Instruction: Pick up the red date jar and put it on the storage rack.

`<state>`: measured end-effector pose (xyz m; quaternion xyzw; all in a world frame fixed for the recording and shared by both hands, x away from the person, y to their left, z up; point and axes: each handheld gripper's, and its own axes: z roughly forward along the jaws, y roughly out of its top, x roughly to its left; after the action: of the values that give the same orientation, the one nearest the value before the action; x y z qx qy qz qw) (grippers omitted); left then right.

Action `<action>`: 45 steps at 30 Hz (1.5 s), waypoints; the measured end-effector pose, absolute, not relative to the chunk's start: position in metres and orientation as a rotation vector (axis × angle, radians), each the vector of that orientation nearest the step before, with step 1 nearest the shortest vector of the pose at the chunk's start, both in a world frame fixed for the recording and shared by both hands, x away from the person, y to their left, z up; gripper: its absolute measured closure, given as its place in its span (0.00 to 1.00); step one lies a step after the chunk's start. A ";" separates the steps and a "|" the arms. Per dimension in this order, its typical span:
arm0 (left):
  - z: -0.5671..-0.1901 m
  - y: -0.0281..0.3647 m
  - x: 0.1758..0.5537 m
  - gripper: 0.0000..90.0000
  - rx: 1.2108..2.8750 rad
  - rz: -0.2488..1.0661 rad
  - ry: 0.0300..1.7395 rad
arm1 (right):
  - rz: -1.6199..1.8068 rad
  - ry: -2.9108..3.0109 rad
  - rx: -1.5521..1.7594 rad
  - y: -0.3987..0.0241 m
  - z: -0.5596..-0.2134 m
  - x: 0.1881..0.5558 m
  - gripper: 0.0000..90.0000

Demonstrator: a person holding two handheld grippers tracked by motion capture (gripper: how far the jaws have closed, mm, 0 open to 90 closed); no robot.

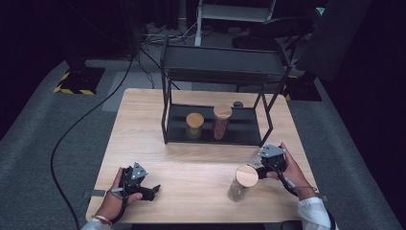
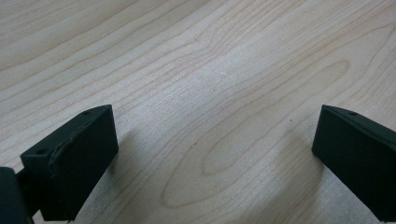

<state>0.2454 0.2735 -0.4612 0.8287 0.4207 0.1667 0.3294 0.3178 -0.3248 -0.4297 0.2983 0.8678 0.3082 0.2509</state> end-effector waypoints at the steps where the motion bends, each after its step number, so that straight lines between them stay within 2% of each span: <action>1: -0.461 0.274 0.245 0.00 2.167 0.436 1.101 | 0.837 2.363 0.813 -0.326 -0.431 0.317 0.02; 25: -0.461 0.273 0.245 0.00 2.168 0.437 1.101 | 0.825 2.379 0.895 -0.347 -0.452 0.302 0.02; 45: -0.461 0.274 0.245 0.00 2.168 0.436 1.101 | 0.997 2.368 1.084 -0.387 -0.467 0.301 0.00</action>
<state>0.2454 0.2736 -0.4612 0.8287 0.4207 0.1666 0.3294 0.3015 -0.3866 -0.4673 0.3828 0.8360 0.3519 0.1755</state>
